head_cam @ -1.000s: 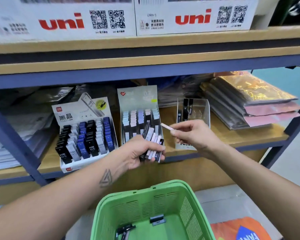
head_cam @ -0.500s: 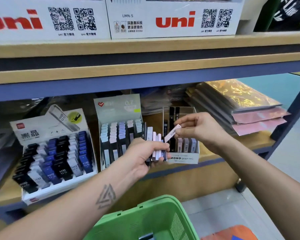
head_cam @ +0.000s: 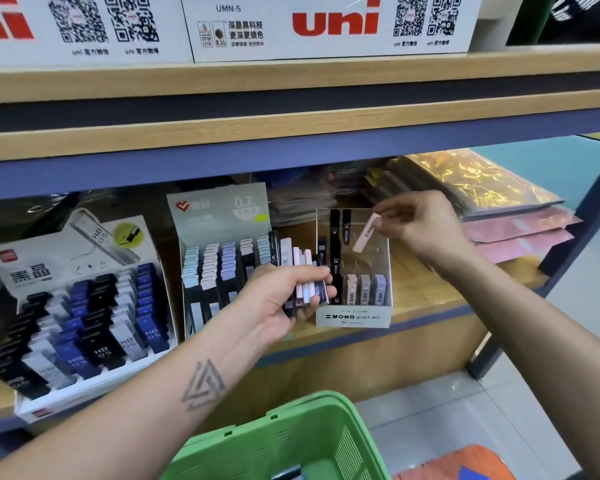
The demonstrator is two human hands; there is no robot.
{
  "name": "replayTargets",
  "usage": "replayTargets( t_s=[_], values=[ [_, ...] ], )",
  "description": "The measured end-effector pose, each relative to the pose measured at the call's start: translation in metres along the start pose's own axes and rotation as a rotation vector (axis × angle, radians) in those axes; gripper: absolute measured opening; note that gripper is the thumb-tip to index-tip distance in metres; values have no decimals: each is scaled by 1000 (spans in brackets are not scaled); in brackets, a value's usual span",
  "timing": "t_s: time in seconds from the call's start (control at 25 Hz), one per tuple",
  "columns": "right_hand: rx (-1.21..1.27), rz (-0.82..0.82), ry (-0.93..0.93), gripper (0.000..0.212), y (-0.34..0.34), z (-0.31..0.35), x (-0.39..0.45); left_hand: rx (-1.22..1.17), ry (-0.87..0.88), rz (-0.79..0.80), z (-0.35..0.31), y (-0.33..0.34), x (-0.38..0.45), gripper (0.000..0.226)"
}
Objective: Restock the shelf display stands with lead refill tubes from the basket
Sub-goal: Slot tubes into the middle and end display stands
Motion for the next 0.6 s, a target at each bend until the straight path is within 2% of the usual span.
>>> replayTargets(
  t_s=[0.2,0.6],
  values=[
    [-240,-44,-100,14,29,-8,-2,0,-8,4,1,-2,3,24],
    [-406,-53,-146,21,63,-18,-8,-14,-24,39,3,-4,-1,25]
  ],
)
Point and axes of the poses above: each hand's wrist, its own x-axis towards the middle knuckle, its own y-axis out of the palm, z = x × y, the point moved 3 cm from there along x, towards the middle knuckle, and after that the axes turned 6 degrees about -z, right-handed, at the moved point
